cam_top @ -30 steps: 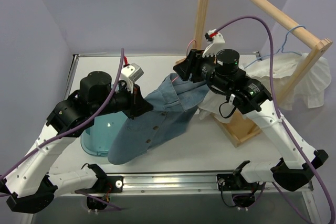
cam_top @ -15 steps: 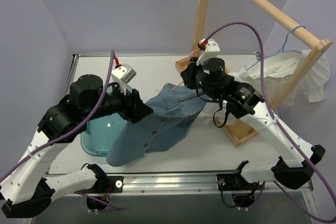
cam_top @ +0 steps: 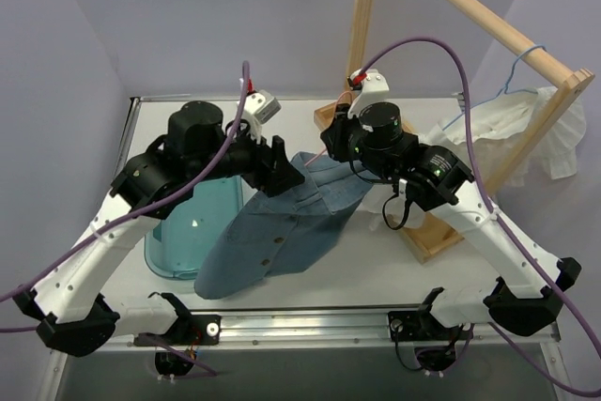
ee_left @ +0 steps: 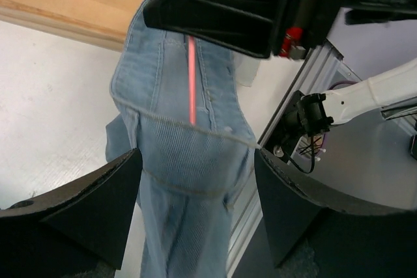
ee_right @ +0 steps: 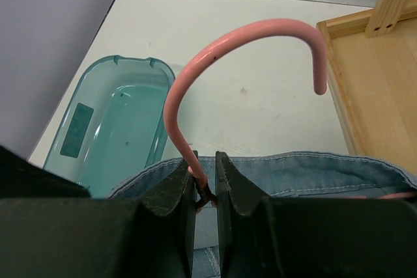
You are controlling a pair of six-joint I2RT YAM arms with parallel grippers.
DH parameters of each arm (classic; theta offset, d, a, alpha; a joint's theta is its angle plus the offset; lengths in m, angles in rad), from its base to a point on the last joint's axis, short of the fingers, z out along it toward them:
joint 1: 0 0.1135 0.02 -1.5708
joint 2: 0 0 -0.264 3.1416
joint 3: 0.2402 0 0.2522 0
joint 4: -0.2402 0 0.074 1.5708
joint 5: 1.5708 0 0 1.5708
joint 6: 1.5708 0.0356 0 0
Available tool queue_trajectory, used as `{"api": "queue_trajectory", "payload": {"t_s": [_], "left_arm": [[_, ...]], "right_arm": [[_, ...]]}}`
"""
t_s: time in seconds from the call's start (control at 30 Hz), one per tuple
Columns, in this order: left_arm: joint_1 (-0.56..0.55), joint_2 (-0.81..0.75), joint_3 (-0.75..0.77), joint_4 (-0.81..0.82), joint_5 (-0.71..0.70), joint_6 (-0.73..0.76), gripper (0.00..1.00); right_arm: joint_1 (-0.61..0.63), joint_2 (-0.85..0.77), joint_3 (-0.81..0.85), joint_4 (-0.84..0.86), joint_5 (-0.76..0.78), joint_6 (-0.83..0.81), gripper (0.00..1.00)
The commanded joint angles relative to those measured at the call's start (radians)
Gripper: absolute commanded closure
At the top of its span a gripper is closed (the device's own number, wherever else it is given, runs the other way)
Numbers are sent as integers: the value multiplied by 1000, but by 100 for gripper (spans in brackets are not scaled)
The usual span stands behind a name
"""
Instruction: Remove the skirt from the hanger
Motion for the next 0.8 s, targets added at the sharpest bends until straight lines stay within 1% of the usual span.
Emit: {"api": "queue_trajectory", "payload": {"t_s": [0.0, 0.07, 0.13, 0.17, 0.2, 0.27, 0.37, 0.4, 0.47, 0.53, 0.57, 0.6, 0.67, 0.7, 0.77], "left_arm": [[3, 35, 63, 38, 32, 24, 22], [3, 62, 74, 29, 32, 31, 23], [2, 78, 89, 18, 38, 35, 29], [1, 82, 93, 17, 39, 34, 43], [3, 82, 94, 18, 41, 35, 48], [3, 77, 93, 15, 38, 35, 53], [5, 63, 82, 20, 24, 32, 55], [5, 59, 77, 26, 27, 32, 59], [5, 46, 67, 35, 18, 25, 61], [5, 37, 59, 47, 15, 20, 66], [5, 36, 56, 50, 13, 18, 70], [5, 34, 56, 50, 10, 17, 80], [5, 29, 57, 46, 0, 12, 94], [5, 26, 59, 46, -4, 9, 97], [5, 10, 57, 63, -22, 0, 98]], "right_arm": [[19, -13, 52, 65, -9, 18, 100], [20, -13, 62, 57, -7, 18, 100], [22, -16, 69, 52, -1, 15, 100], [22, -16, 72, 49, 2, 13, 100], [22, -16, 73, 46, 5, 13, 100], [22, -18, 75, 43, 11, 10, 100], [22, -22, 65, 39, 19, 7, 100], [22, -19, 62, 36, 22, 5, 100], [22, -16, 55, 32, 25, 2, 100], [22, -21, 40, 39, 28, 5, 100], [22, -24, 35, 42, 30, 5, 100], [22, -27, 32, 42, 31, 5, 100], [22, -27, 29, 40, 40, 5, 100], [22, -27, 27, 39, 53, 5, 100], [22, -22, 21, 36, 59, 10, 100]]}}
